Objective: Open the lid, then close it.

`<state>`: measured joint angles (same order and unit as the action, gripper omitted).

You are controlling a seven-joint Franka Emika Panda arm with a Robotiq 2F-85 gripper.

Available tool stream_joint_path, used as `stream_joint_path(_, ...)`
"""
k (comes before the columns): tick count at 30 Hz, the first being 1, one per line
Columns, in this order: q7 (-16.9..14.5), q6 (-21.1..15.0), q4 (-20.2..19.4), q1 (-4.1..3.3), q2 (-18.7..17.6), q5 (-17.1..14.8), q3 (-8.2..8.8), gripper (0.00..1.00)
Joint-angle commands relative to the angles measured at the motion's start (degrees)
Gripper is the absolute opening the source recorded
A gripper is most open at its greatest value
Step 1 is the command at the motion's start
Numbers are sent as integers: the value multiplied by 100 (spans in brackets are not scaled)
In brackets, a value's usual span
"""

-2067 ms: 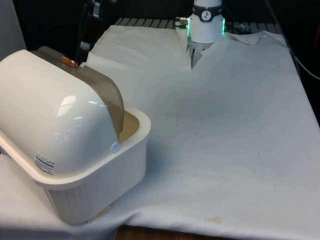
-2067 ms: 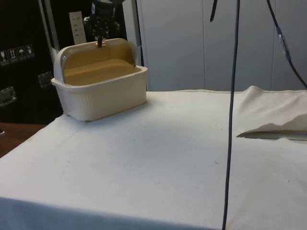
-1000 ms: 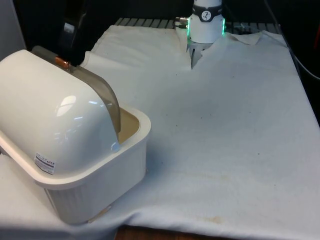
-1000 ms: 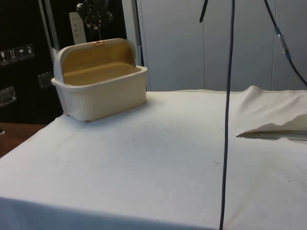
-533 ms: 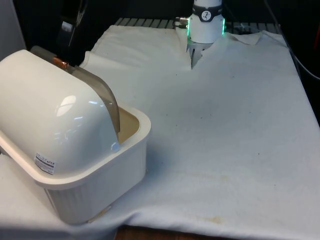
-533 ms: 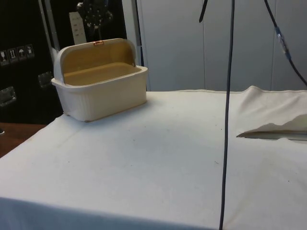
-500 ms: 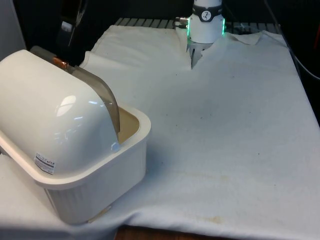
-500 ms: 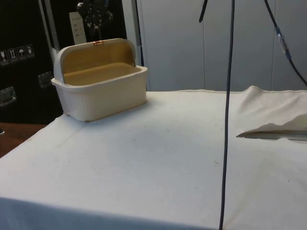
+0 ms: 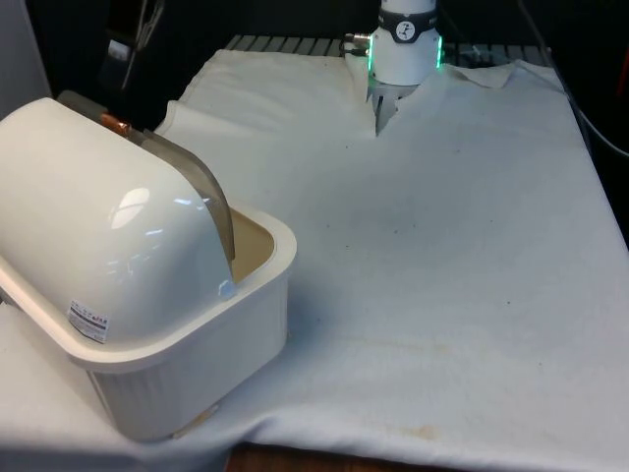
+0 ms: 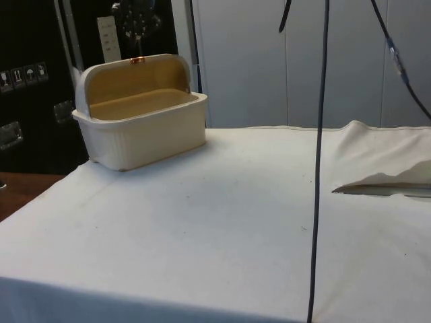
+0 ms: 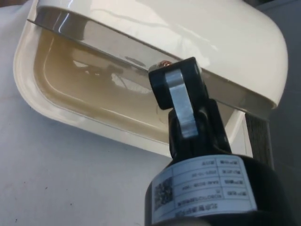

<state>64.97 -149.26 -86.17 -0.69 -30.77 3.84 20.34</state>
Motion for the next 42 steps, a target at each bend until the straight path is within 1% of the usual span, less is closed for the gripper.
stream_joint_path(1, 69, 46, 69, 0, -40, -6, 29, 0)
stream_joint_path(6, 160, 138, 189, -6, -92, -6, 86, 0)
stream_joint_path(7, 86, 86, 143, 0, -69, 0, 63, 0)
stream_joint_path(9, 201, 189, 264, 0, -126, -6, 109, 0)
stream_joint_path(15, 292, 241, 384, 11, -212, -34, 132, 0)
stream_joint_path(16, 235, 201, 321, 6, -172, 0, 126, 0)
stream_joint_path(17, 309, 246, 407, 17, -235, -34, 132, 0)
stream_joint_path(24, 476, 327, 676, 46, -458, -103, 115, 0)
stream_joint_path(25, 418, 275, 590, 29, -401, -52, 132, 0)
stream_joint_path(26, 476, 327, 676, 46, -458, -103, 115, 0)
stream_joint_path(28, 510, 350, 739, 52, -521, -126, 115, 0)
stream_joint_path(34, 590, 395, 934, 46, -739, -252, 132, 0)
stream_joint_path(35, 533, 355, 900, 40, -722, -229, 132, 0)
stream_joint_path(36, 596, 407, 951, 46, -762, -264, 138, 0)
stream_joint_path(42, 693, 476, 974, 40, -831, -258, 155, 0)
